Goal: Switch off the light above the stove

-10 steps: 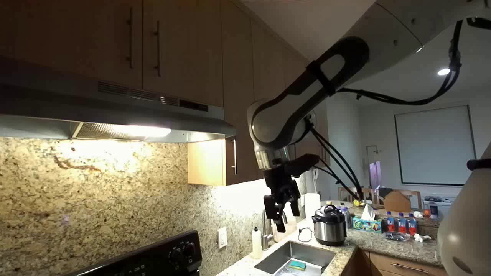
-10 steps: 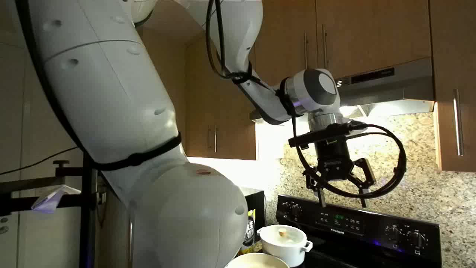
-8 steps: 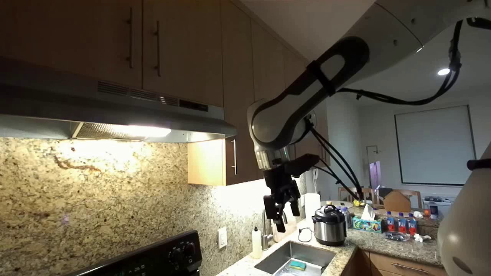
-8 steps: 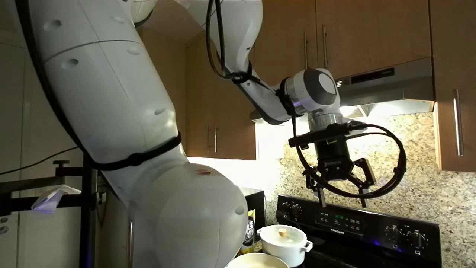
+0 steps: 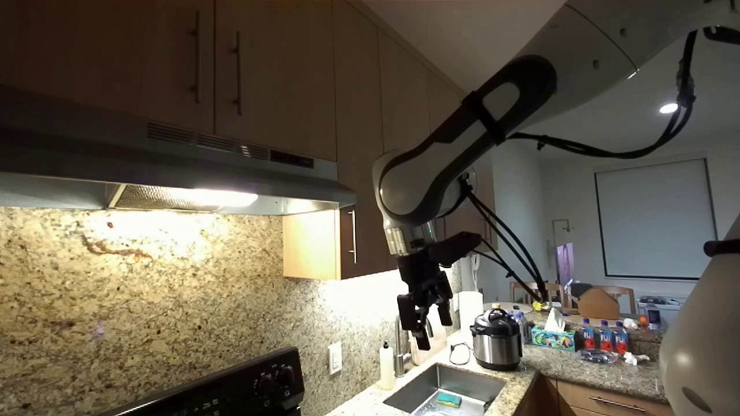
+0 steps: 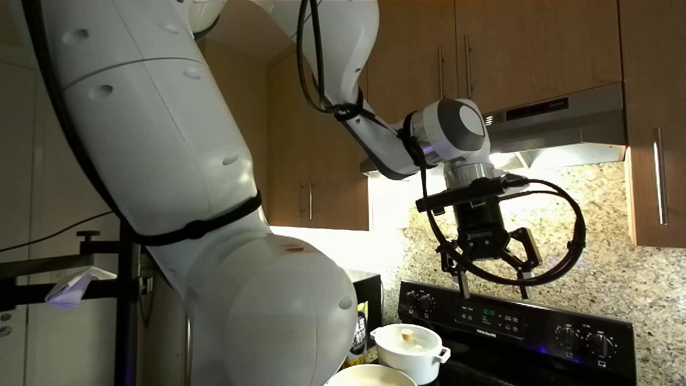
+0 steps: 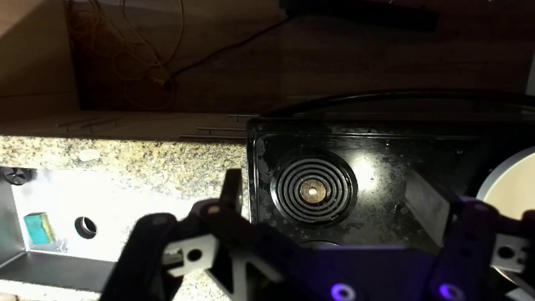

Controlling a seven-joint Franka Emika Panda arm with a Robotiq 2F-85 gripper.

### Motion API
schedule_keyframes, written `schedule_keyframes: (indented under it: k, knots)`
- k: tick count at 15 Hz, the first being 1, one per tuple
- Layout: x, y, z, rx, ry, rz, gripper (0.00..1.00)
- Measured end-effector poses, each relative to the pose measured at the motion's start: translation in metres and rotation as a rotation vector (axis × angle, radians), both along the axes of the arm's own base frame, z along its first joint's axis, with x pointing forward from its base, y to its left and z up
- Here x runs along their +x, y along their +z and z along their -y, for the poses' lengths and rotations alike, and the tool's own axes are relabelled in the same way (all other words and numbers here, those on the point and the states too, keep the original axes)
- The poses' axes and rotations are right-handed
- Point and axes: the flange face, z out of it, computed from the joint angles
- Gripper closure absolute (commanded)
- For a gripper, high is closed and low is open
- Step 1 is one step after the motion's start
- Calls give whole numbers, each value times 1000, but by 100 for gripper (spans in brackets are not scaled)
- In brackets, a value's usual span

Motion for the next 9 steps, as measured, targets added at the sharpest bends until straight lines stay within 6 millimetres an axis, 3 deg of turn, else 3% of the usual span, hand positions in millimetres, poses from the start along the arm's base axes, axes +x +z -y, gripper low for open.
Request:
schedule_keyframes:
  k: [5, 9]
  knots:
    - [0, 2, 0, 0, -2, 3, 0]
    - [-1, 18, 3, -5, -29, 52, 0]
